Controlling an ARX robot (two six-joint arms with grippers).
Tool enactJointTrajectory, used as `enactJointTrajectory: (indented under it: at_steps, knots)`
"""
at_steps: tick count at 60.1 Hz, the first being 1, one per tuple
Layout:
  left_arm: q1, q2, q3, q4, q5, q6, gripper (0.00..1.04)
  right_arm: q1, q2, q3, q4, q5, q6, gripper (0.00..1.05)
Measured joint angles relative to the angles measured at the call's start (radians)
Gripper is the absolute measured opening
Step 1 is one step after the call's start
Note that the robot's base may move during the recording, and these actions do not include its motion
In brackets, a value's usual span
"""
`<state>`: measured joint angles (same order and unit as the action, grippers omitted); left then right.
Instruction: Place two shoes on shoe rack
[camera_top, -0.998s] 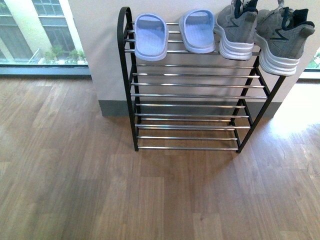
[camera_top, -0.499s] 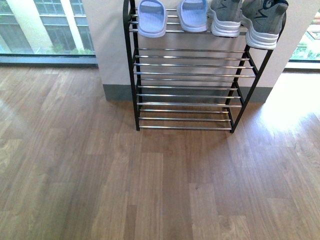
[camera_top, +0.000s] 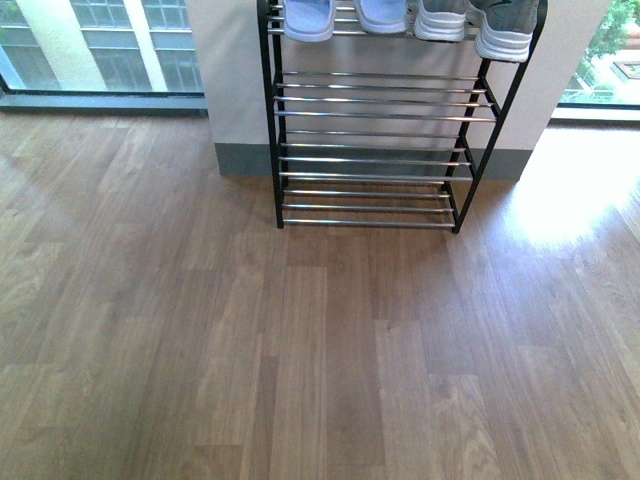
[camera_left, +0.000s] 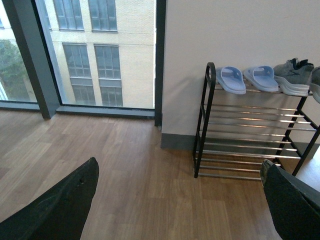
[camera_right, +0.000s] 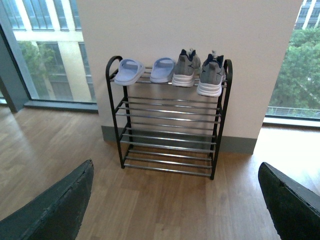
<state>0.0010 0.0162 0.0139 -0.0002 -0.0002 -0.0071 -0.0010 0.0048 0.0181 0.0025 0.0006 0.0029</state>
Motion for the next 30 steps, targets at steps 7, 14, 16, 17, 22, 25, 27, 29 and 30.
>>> enactJointTrajectory:
  at_steps: [7,14,16,17,22,25,27,29,30]
  knots:
    - [0.0,0.0,0.0,0.0,0.0,0.0,0.95,0.0,0.0,0.0,0.0,0.0,0.0,0.95]
    - [0.0,0.0,0.0,0.0,0.0,0.0,0.95,0.0,0.0,0.0,0.0,0.0,0.0,0.95]
    - [0.0,0.0,0.0,0.0,0.0,0.0,0.95,0.0,-0.001,0.0,0.0,0.0,0.0,0.95]
    - [0.0,0.0,0.0,0.0,0.0,0.0,0.95,0.0,0.0,0.0,0.0,0.0,0.0,0.95]
    - [0.0,0.0,0.0,0.0,0.0,0.0,0.95,0.0,0.0,0.0,0.0,0.0,0.0,0.95]
    - [0.0,0.0,0.0,0.0,0.0,0.0,0.95,0.0,0.0,0.0,0.0,-0.001,0.0,0.95]
    - [0.0,0.0,0.0,0.0,0.0,0.0,0.95,0.0,0.0,0.0,0.0,0.0,0.0,0.95]
    - [0.0,0.0,0.0,0.0,0.0,0.0,0.95,0.0,0.0,0.0,0.0,0.0,0.0,0.95]
    - [0.0,0.0,0.0,0.0,0.0,0.0,0.95,0.0,0.0,0.0,0.0,0.0,0.0,0.95]
